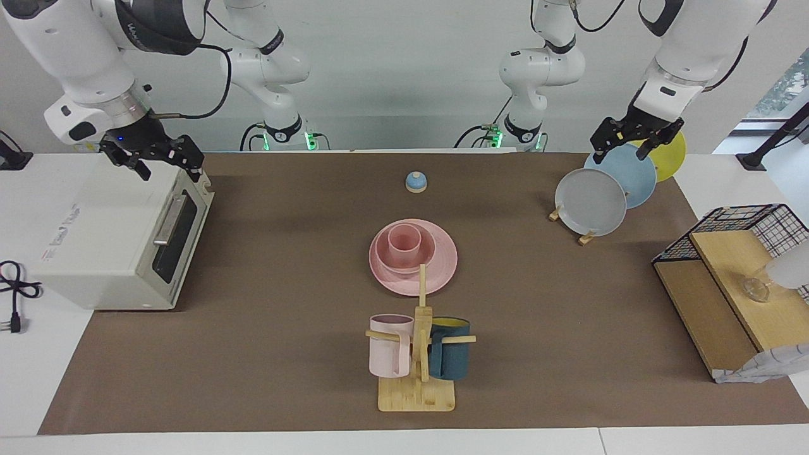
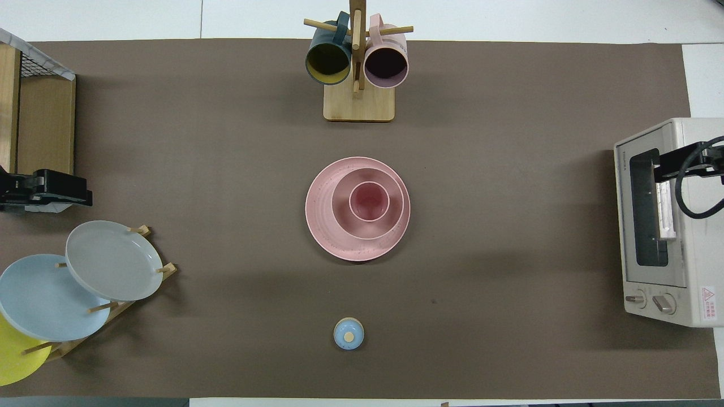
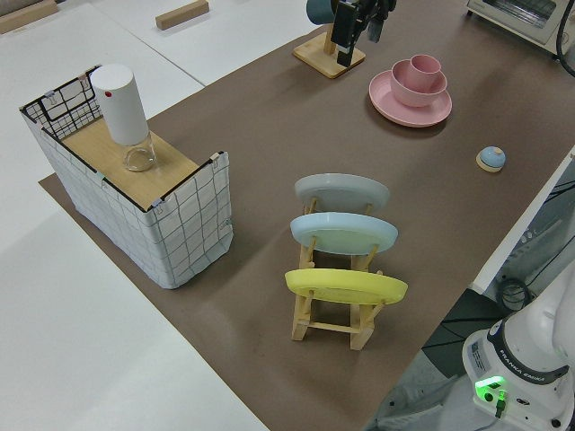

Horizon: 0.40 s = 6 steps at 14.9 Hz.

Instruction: Organize tableware

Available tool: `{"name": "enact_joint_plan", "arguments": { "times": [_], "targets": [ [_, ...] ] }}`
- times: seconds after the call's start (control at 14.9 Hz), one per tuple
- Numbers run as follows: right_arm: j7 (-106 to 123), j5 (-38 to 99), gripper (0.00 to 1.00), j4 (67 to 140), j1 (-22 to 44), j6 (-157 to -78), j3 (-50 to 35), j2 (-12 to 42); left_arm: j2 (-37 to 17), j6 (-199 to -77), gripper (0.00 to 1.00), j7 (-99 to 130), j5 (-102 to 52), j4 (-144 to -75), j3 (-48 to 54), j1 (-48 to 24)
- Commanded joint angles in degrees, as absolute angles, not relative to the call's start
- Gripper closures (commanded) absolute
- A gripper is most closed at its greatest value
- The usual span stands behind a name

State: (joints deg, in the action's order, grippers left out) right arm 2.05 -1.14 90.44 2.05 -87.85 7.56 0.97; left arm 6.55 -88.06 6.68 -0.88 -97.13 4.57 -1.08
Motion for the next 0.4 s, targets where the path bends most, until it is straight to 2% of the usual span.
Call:
{"name": "enact_joint_plan", "arguments": {
  "times": [0.0,0.34],
  "targets": [
    [1.23,-0.35,0.0,91.05,1.76,-87.28,7.47,0.18,5.63,-86.22,0.0,6.33,-0.44,-95.89,5.01,-1.67],
    [1.23,-0.35,0.0,91.05,1.76,-87.28,7.47,0.18,5.71,-86.57,0.0,6.15,-0.53,-95.98,5.01,-1.76]
  ]
}}
